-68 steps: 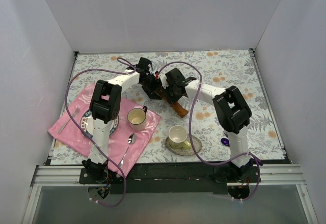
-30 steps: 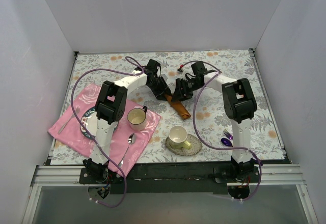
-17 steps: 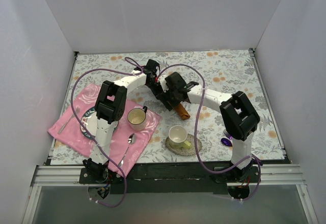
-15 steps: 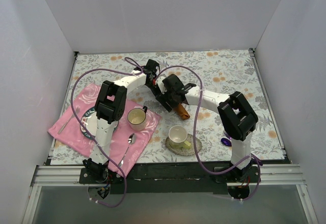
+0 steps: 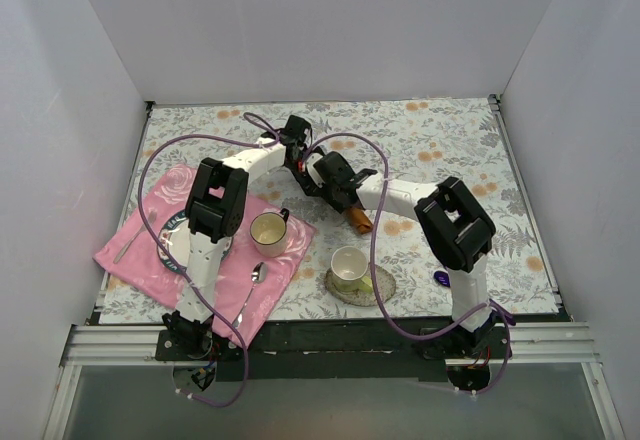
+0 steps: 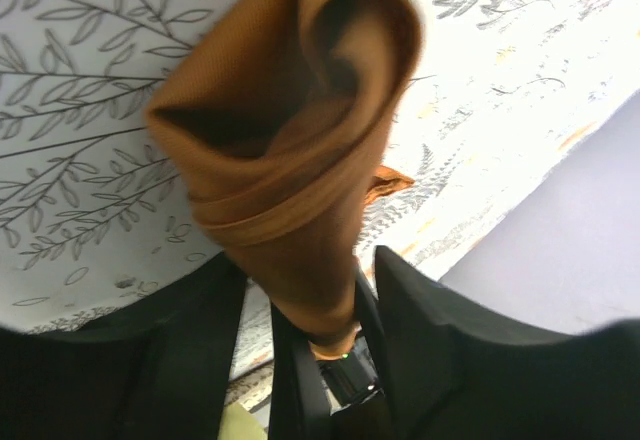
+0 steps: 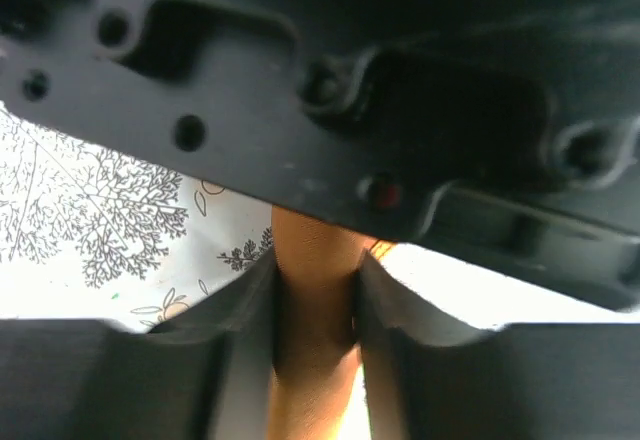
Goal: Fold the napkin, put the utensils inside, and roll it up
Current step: Roll the napkin with the utensil
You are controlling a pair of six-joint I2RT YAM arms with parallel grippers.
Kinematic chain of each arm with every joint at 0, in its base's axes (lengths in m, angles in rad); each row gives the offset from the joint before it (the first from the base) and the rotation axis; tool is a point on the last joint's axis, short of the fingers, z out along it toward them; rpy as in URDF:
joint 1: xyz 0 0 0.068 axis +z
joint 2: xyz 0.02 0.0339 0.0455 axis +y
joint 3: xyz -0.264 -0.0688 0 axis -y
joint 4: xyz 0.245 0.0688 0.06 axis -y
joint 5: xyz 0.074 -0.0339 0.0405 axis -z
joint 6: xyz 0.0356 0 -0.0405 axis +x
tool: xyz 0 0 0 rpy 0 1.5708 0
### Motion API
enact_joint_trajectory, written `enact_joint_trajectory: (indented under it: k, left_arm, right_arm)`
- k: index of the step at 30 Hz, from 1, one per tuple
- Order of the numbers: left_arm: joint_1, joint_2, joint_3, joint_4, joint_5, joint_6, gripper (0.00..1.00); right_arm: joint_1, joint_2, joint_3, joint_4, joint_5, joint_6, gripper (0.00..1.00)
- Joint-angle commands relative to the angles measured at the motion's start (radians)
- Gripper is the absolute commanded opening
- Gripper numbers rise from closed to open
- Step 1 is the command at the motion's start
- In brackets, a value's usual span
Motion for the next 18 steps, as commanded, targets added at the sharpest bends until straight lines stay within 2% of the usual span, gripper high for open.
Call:
enact_joint_trajectory:
  k: [1, 2, 5, 7, 10, 11, 18]
  left_arm:
    - [0.013, -0.011, -0.015, -0.014, -0.015, 0.013, 0.6]
    - [0.018, -0.016, -0.015, -0.014, -0.012, 0.012, 0.62]
    - [0.035, -0.04, -0.023, 0.001, 0.001, 0.006, 0.67]
    - [0.045, -0.054, -0.031, 0.02, 0.017, 0.003, 0.68]
    - [0.05, -0.069, -0.028, 0.03, 0.034, -0.004, 0.69]
    - [0.05, -0.071, -0.029, 0.03, 0.038, -0.004, 0.7]
    - [0.033, -0.094, -0.089, 0.047, 0.052, 0.004, 0.71]
  right_arm:
    - [-0.001, 0.007, 0.024, -0.011, -0.013, 0.01, 0.34]
    - [-0.004, 0.004, 0.028, -0.022, -0.039, 0.025, 0.28]
    - [-0.023, -0.005, 0.045, -0.05, -0.126, 0.078, 0.23]
    - [-0.045, -0.01, 0.044, -0.059, -0.179, 0.109, 0.23]
    - [-0.097, -0.01, 0.044, -0.077, -0.319, 0.189, 0.22]
    - [-0.113, -0.011, 0.036, -0.074, -0.42, 0.213, 0.22]
    - [-0.236, 0.055, 0.071, -0.097, -0.726, 0.344, 0.24]
